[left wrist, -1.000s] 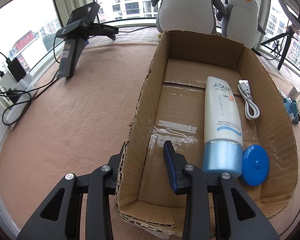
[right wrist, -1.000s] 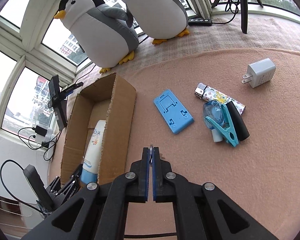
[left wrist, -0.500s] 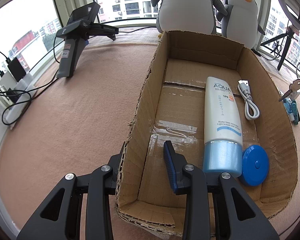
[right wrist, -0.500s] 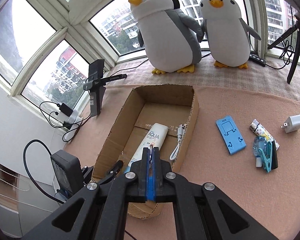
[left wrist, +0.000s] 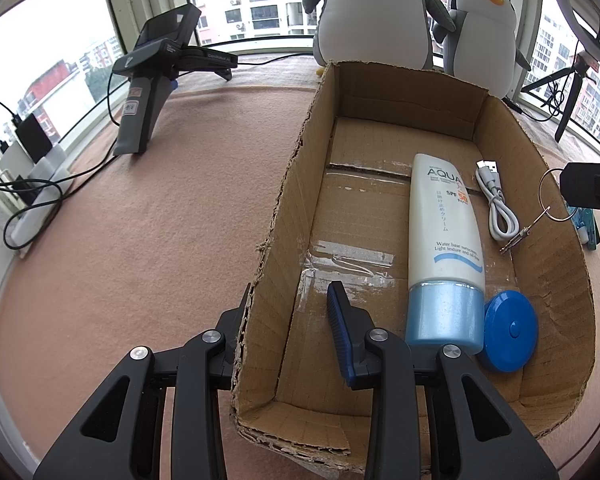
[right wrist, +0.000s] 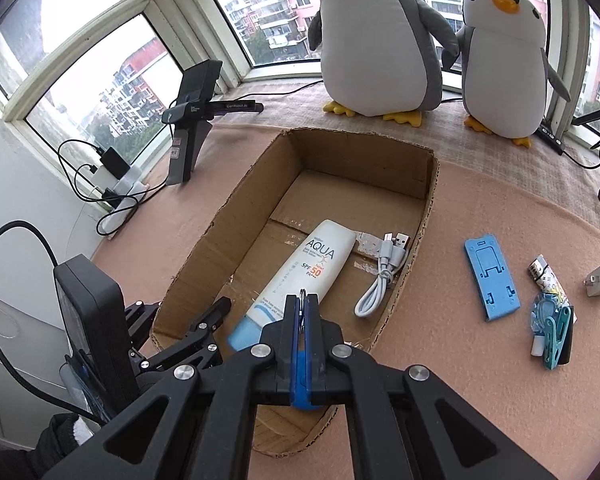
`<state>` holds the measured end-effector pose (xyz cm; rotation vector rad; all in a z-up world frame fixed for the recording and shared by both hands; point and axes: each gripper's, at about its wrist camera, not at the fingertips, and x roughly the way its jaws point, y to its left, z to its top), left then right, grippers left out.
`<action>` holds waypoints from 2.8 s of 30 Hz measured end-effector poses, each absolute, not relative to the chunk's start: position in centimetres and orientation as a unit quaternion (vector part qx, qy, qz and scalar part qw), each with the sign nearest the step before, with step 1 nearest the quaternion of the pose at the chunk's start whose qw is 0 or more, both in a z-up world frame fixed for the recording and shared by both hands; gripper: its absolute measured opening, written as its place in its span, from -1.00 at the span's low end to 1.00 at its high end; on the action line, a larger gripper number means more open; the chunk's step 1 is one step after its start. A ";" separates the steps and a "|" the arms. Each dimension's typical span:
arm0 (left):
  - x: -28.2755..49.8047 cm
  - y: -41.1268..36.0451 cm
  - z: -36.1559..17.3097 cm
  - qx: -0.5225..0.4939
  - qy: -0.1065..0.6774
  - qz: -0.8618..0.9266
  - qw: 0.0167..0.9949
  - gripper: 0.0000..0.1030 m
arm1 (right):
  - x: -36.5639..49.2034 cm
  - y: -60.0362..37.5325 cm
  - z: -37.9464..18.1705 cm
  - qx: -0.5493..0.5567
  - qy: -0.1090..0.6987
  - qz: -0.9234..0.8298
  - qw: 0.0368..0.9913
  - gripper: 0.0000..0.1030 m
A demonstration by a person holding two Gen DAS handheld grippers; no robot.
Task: Organize rigid objects
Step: 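Carry the keys into the box and open the right gripper, then move the right gripper to the teal clothes peg and grasp it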
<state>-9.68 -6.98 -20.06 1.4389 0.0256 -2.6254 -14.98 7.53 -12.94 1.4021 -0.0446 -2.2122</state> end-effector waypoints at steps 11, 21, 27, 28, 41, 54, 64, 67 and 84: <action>-9.6 -7.0 -20.1 0.479 0.009 -0.875 0.074 -0.38 | -14.0 6.6 -11.9 0.485 0.024 -0.835 0.260 0.28; -9.6 -7.0 -20.1 0.479 0.008 -0.875 0.074 -0.37 | -14.1 8.8 -11.6 0.485 0.003 -0.838 0.250 0.28; -9.6 -7.0 -20.1 0.479 0.008 -0.875 0.074 -0.37 | -14.2 11.8 -11.6 0.487 -0.020 -0.841 0.236 0.28; -9.6 -7.0 -20.1 0.479 0.008 -0.875 0.074 -0.37 | -14.1 12.4 -11.7 0.487 -0.022 -0.841 0.233 0.28; -9.7 -7.2 -20.1 0.479 0.006 -0.875 0.074 -0.37 | -14.4 22.6 -14.9 0.516 -0.076 -0.839 0.155 0.28; -9.7 -7.3 -20.1 0.478 0.005 -0.875 0.075 -0.37 | -16.2 25.0 -18.8 0.549 -0.094 -0.819 0.140 0.09; -9.8 -7.6 -20.2 0.477 0.002 -0.875 0.077 -0.37 | -17.9 25.9 -20.0 0.554 -0.081 -0.819 0.122 0.06; -9.8 -7.5 -20.2 0.477 0.002 -0.875 0.076 -0.37 | -18.2 26.0 -20.3 0.556 -0.078 -0.819 0.120 0.01; -9.7 -7.4 -20.2 0.477 0.000 -0.875 0.077 -0.37 | -18.9 25.6 -20.8 0.563 -0.078 -0.813 0.127 -0.62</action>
